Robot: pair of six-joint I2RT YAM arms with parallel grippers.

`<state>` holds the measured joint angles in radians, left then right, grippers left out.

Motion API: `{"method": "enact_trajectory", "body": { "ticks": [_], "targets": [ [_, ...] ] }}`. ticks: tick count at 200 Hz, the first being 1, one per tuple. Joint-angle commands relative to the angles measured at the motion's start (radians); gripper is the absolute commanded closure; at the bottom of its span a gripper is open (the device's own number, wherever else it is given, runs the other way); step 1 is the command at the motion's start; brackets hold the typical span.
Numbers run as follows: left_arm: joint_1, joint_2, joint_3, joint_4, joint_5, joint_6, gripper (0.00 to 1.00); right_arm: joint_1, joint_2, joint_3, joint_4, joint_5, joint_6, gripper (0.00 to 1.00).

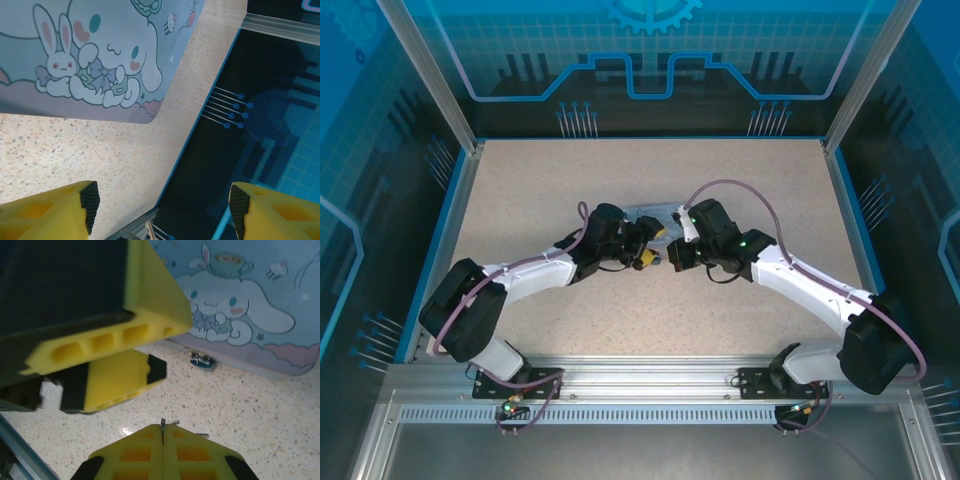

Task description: Unlock the padlock with the key

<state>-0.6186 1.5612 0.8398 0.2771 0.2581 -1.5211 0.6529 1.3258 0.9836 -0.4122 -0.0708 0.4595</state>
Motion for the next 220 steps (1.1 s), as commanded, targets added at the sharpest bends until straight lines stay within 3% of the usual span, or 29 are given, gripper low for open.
{"method": "enact_trajectory", "body": {
  "ticks": [1, 84, 166, 220],
  "targets": [
    [-0.019, 0.032, -0.028, 0.087, -0.008, -0.105, 0.29, -0.012, -0.024, 0.046, -0.025, 0.003, 0.025, 1.00],
    [-0.047, 0.105, -0.018, 0.241, -0.019, -0.223, 0.32, -0.012, -0.014, 0.063, -0.005, -0.012, 0.036, 1.00],
    [-0.047, 0.103, -0.012, 0.261, -0.036, -0.228, 0.57, -0.015, -0.012, 0.023, 0.002, -0.005, 0.032, 1.00],
    [-0.047, 0.101, -0.013, 0.263, -0.040, -0.228, 0.67, -0.021, -0.012, 0.001, 0.008, -0.001, 0.030, 1.00]
  ]
}}
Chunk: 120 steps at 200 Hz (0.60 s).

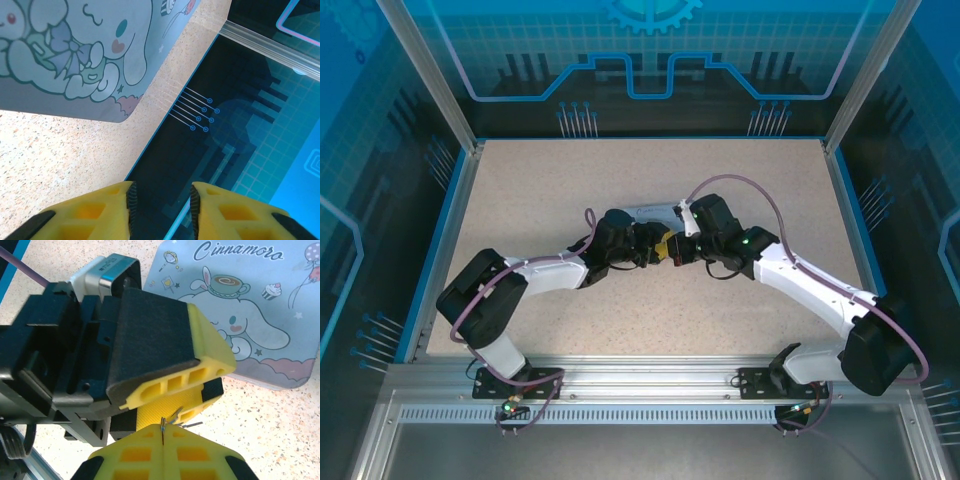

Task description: Unlock the padlock with the key

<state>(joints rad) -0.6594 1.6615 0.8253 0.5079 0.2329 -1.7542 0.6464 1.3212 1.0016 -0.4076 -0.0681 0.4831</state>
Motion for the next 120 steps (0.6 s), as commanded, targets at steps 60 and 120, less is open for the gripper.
{"method": "enact_trajectory", "body": {
  "ticks": [60, 120],
  "targets": [
    [-0.005, 0.000, 0.004, 0.037, -0.014, 0.010, 0.78, -0.024, -0.015, -0.032, 0.009, -0.004, 0.009, 1.00],
    [-0.006, -0.003, 0.008, 0.038, -0.014, 0.018, 0.98, -0.034, -0.024, -0.035, 0.009, -0.002, 0.015, 1.00]
  ]
}}
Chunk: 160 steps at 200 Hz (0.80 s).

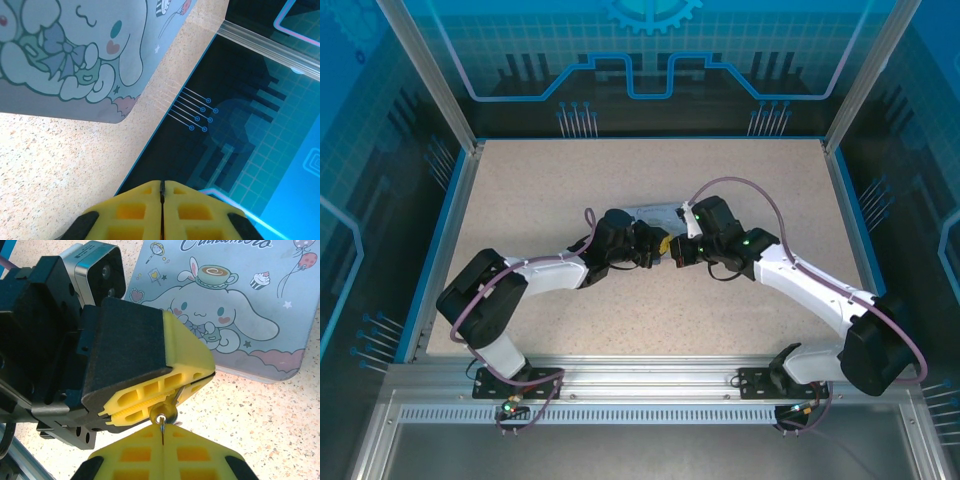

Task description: Unlock the padlock with the key

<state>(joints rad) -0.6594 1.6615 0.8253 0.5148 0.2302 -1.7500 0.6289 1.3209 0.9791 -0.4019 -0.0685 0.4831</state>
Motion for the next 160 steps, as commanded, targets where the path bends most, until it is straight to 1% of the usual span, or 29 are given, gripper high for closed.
{"method": "enact_trajectory", "body": {
  "ticks": [1, 5, 39, 44, 52, 62, 74, 86, 107, 120, 140, 160],
  "targets": [
    [-0.006, -0.002, 0.008, 0.031, -0.012, 0.014, 0.98, -0.017, -0.024, -0.013, 0.003, -0.002, 0.015, 1.00],
    [-0.006, -0.002, 0.008, 0.031, -0.011, 0.014, 1.00, -0.017, -0.023, -0.012, 0.003, -0.002, 0.014, 1.00],
    [-0.006, -0.008, 0.018, 0.026, -0.015, 0.055, 1.00, -0.025, -0.039, -0.018, -0.002, 0.002, 0.027, 1.00],
    [-0.006, -0.012, 0.023, 0.019, -0.017, 0.073, 1.00, -0.031, -0.047, -0.023, -0.002, 0.001, 0.038, 0.94],
    [-0.006, -0.022, 0.034, 0.000, -0.022, 0.110, 1.00, -0.044, -0.068, -0.036, 0.003, -0.007, 0.055, 0.79],
    [-0.006, -0.037, 0.052, -0.040, -0.033, 0.166, 1.00, -0.068, -0.099, -0.056, 0.020, -0.032, 0.083, 0.66],
    [-0.005, -0.056, 0.071, -0.070, -0.046, 0.244, 1.00, -0.105, -0.137, -0.082, 0.044, -0.080, 0.123, 0.56],
    [-0.004, -0.075, 0.090, -0.103, -0.068, 0.320, 1.00, -0.144, -0.172, -0.106, 0.070, -0.128, 0.168, 0.51],
    [0.000, -0.100, 0.111, -0.094, -0.094, 0.462, 1.00, -0.198, -0.208, -0.156, 0.150, -0.220, 0.266, 0.48],
    [0.001, -0.113, 0.115, -0.062, -0.108, 0.544, 1.00, -0.220, -0.217, -0.179, 0.227, -0.274, 0.342, 0.48],
    [0.001, -0.130, 0.119, -0.024, -0.142, 0.642, 1.00, -0.244, -0.210, -0.240, 0.425, -0.342, 0.520, 0.48],
    [0.001, -0.139, 0.120, 0.008, -0.192, 0.693, 1.00, -0.242, -0.191, -0.286, 0.620, -0.351, 0.684, 0.48]
  ]
}}
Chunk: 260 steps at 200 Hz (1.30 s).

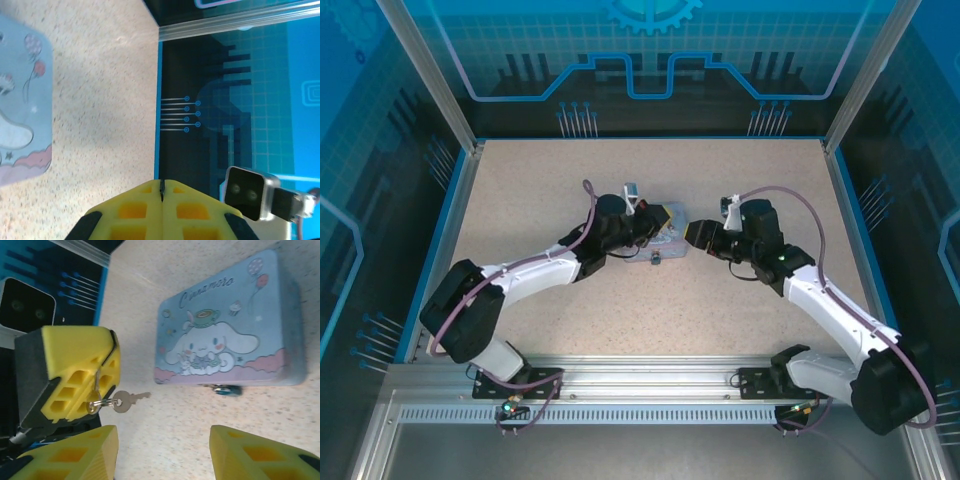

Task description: Unlock the padlock with the key

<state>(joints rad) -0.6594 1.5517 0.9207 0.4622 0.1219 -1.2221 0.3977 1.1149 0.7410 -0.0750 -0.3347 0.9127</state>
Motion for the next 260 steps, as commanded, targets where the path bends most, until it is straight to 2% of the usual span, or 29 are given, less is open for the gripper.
{"method": "enact_trajectory", "body": {
  "ticks": [1, 20, 49, 97, 124, 166, 260],
  "targets": [
    [0.000, -0.029, 0.025, 0.063, -0.087, 0.167, 1.00, -0.010, 0.014, -0.050, 0.304, -0.084, 0.263, 0.48],
    [-0.002, -0.037, 0.003, 0.126, -0.148, 0.168, 1.00, 0.003, 0.023, -0.073, 0.435, -0.044, 0.355, 0.49],
    [-0.020, -0.057, -0.040, 0.211, -0.277, 0.150, 1.00, 0.033, 0.023, -0.084, 0.515, 0.056, 0.407, 0.50],
    [-0.048, -0.082, -0.073, 0.242, -0.459, 0.095, 1.00, 0.078, 0.110, -0.102, 0.730, 0.175, 0.525, 0.52],
    [-0.054, -0.091, -0.083, 0.241, -0.532, 0.045, 1.00, 0.109, 0.176, -0.079, 0.794, 0.207, 0.560, 0.53],
    [-0.058, -0.094, -0.097, 0.238, -0.589, -0.023, 1.00, 0.141, 0.273, -0.046, 0.902, 0.227, 0.605, 0.55],
    [-0.060, -0.087, -0.106, 0.244, -0.641, -0.083, 1.00, 0.198, 0.397, 0.033, 0.971, 0.211, 0.638, 0.56]
  ]
}}
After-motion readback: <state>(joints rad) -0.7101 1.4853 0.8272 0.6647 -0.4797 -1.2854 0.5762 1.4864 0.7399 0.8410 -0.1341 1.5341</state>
